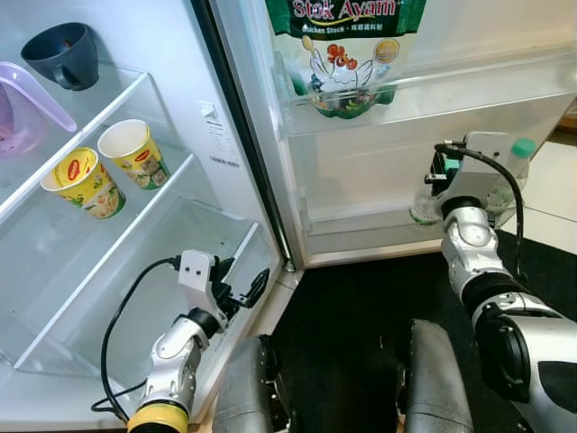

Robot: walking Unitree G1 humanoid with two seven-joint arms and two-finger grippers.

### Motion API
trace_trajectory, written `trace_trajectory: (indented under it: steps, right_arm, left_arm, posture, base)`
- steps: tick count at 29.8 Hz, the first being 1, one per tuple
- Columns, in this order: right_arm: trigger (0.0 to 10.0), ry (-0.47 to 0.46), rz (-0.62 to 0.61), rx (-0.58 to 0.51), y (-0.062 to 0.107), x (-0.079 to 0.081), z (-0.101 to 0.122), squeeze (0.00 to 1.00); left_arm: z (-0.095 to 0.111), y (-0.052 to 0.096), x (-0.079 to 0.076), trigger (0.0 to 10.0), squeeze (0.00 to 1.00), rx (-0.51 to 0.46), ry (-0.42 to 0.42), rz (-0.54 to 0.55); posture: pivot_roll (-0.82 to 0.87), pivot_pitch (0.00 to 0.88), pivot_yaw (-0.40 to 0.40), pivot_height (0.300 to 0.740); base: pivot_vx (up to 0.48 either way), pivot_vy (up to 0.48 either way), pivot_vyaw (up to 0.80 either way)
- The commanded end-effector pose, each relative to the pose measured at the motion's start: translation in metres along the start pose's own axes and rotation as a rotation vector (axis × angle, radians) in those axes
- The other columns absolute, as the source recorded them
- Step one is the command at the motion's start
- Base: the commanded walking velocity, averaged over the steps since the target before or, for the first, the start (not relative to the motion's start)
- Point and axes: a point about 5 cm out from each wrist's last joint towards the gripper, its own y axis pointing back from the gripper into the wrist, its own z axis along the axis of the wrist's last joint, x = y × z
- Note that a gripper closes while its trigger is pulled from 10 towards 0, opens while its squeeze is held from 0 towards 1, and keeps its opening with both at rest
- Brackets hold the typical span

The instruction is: Restocking fridge

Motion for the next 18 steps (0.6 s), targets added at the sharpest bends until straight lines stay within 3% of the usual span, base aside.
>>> trace_trajectory:
  steps: [1,3,4,11,12,13,14,15,16,18]
  right_arm:
    - [10.0,-0.013,-0.029,0.071,0.006,-0.007,-0.018,0.24]
    - [10.0,-0.015,-0.029,0.071,0.006,-0.008,-0.018,0.24]
    - [10.0,-0.024,-0.026,0.062,0.005,-0.009,-0.015,1.0]
    - [10.0,-0.066,-0.019,-0.016,-0.001,-0.013,0.004,1.0]
    - [10.0,-0.07,-0.019,-0.035,-0.002,-0.014,0.008,0.71]
    - [10.0,-0.076,-0.018,-0.057,-0.003,-0.014,0.012,0.54]
    - [10.0,-0.076,-0.018,-0.057,-0.003,-0.014,0.012,0.54]
    - [10.0,-0.082,-0.015,-0.078,-0.004,-0.015,0.015,0.19]
    - [10.0,-0.092,-0.009,-0.104,-0.004,-0.015,0.019,0.0]
    - [10.0,-0.103,0.003,-0.132,-0.004,-0.015,0.022,0.0]
  left_arm:
    - [-0.003,0.009,0.006,10.0,0.0,0.032,-0.006,0.011]
    - [-0.002,0.008,0.005,10.0,0.0,0.032,-0.006,0.01]
    - [-0.002,0.008,0.005,10.0,0.0,0.034,-0.005,0.009]
    - [-0.005,0.006,0.004,10.0,0.0,0.048,0.001,0.01]
    - [-0.005,0.005,0.004,10.0,0.0,0.05,0.002,0.012]
    - [-0.005,0.004,0.005,10.0,0.0,0.051,0.004,0.013]
    - [-0.005,0.004,0.005,10.0,0.0,0.051,0.004,0.013]
    - [-0.005,0.003,0.005,10.0,0.0,0.052,0.007,0.015]
    - [-0.006,0.002,0.005,10.0,0.0,0.052,0.01,0.017]
    - [-0.006,0.0,0.006,10.0,0.0,0.053,0.015,0.021]
  posture:
    - [0.14,0.287,0.144,0.495]
    - [0.13,0.287,0.145,0.495]
    - [0.13,0.282,0.142,0.495]
    - [0.12,0.266,0.138,0.495]
    - [0.11,0.257,0.134,0.495]
    - [0.11,0.254,0.133,0.495]
    - [0.11,0.254,0.133,0.495]
    - [0.1,0.243,0.129,0.495]
    - [0.1,0.235,0.126,0.495]
    - [0.09,0.226,0.121,0.495]
  base:
    - [0.0,0.0,0.0]
    - [0.0,0.0,0.0]
    - [0.0,0.0,0.0]
    - [0.0,0.0,0.0]
    - [0.0,0.0,0.0]
    - [0.0,0.0,0.0]
    - [0.0,0.0,0.0]
    - [0.0,0.0,0.0]
    - [0.0,0.0,0.0]
    - [0.0,0.0,0.0]
